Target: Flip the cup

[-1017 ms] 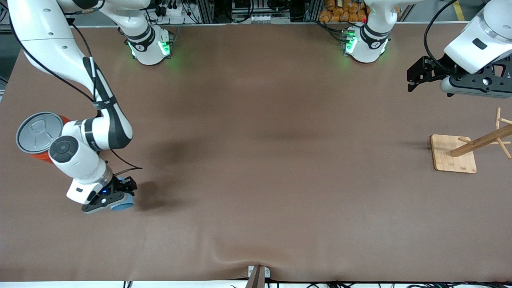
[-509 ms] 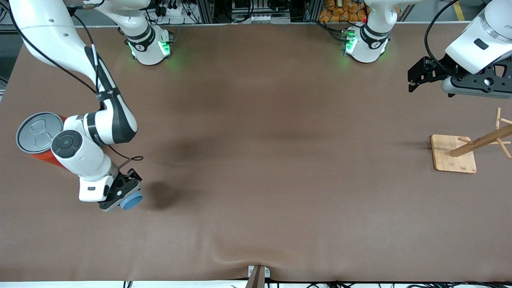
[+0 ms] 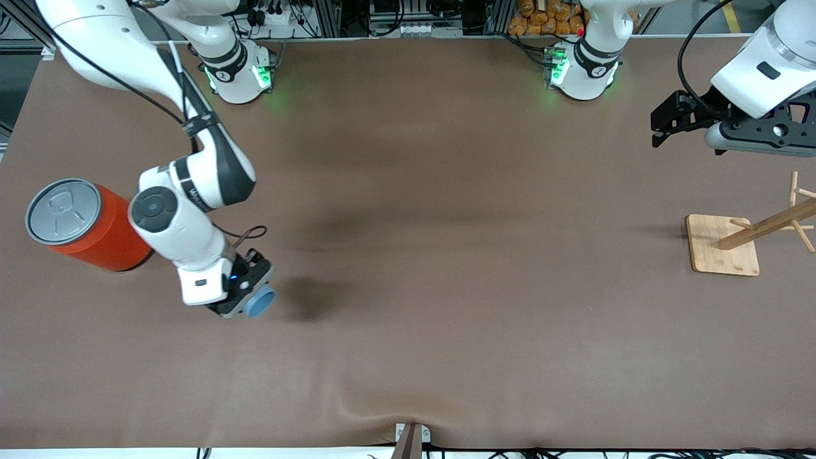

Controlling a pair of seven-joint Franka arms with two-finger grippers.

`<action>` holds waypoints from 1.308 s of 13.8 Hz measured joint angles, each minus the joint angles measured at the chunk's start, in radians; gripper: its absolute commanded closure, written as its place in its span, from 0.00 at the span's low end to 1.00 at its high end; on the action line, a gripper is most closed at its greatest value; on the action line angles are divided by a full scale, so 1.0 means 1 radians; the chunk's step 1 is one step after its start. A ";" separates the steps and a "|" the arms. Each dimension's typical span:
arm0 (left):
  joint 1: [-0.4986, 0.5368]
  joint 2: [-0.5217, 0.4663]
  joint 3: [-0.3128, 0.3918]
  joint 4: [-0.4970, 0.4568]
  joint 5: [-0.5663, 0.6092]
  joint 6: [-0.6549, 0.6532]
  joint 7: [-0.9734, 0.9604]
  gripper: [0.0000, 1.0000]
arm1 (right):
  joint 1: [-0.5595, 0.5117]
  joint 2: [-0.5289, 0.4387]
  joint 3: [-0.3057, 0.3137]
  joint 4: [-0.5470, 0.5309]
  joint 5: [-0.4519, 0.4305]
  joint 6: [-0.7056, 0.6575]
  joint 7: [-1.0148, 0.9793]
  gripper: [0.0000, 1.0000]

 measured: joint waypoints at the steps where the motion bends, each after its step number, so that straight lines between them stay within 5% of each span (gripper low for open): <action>1: 0.001 0.000 0.000 0.000 0.000 0.001 0.000 0.00 | 0.039 0.001 0.004 -0.001 0.001 0.001 0.000 0.44; 9: 0.000 0.000 -0.002 0.000 0.000 0.014 0.000 0.00 | 0.356 0.069 0.009 0.027 0.003 0.056 0.006 0.43; 18: -0.001 0.012 -0.006 -0.019 -0.006 0.016 0.000 0.00 | 0.415 0.153 0.008 0.033 -0.019 0.233 -0.084 0.40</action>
